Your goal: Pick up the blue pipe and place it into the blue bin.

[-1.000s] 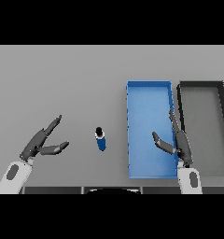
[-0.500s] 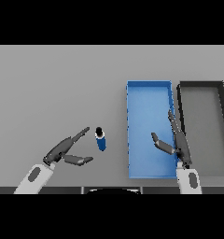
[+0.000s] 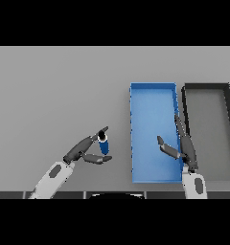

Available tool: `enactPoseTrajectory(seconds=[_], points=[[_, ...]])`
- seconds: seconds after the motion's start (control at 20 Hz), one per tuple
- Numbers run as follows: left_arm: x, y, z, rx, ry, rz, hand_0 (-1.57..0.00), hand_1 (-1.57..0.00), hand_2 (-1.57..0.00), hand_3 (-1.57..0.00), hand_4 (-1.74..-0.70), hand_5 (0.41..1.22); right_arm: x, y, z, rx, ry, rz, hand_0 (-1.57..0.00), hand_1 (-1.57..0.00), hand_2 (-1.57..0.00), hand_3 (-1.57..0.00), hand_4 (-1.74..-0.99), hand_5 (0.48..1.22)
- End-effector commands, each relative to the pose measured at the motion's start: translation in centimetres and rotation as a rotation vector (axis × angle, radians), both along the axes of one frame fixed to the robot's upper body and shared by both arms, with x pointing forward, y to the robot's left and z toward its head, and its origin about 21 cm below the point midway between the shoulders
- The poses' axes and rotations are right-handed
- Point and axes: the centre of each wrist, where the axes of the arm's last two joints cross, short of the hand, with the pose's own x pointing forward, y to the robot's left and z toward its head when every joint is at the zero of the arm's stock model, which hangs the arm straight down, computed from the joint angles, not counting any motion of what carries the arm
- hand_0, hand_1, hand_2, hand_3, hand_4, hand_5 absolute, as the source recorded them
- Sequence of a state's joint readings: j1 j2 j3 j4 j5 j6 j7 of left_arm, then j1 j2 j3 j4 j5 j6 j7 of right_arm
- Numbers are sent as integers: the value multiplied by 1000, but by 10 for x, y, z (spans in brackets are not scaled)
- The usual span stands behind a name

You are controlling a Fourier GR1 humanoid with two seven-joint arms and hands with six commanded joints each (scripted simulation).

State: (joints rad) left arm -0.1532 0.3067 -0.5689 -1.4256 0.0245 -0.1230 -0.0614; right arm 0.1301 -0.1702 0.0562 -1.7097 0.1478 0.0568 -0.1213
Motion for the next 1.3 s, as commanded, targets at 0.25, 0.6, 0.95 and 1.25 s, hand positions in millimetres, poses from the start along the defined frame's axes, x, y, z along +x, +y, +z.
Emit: enactPoseTrajectory(seconds=[0.25, 0.6, 0.95, 1.25], points=[[4, -22, -10, -30, -4, -16, 1, 1, 1, 1, -1090, 441, -2, 2, 2, -15, 0, -4, 1, 1, 1, 1, -1205, 649], [2, -39, -16, -197, 34, 25, -602, -752, -865, -908, -1439, 910, -3, -4, 1, -7, 2, -3, 1, 1, 1, 1, -1219, 657], [-3, -50, -11, -209, -37, 2, -1368, -1399, -1423, -1417, -1501, 1156, -2, -5, -1, 12, 23, -2, 1, 1, 1, 1, -1221, 638], [1, -65, 21, -316, -143, -20, -1518, -1526, -1532, -1531, -1469, 1204, 2, -4, 2, 16, 20, -3, 1, 1, 1, 1, -1226, 636]])
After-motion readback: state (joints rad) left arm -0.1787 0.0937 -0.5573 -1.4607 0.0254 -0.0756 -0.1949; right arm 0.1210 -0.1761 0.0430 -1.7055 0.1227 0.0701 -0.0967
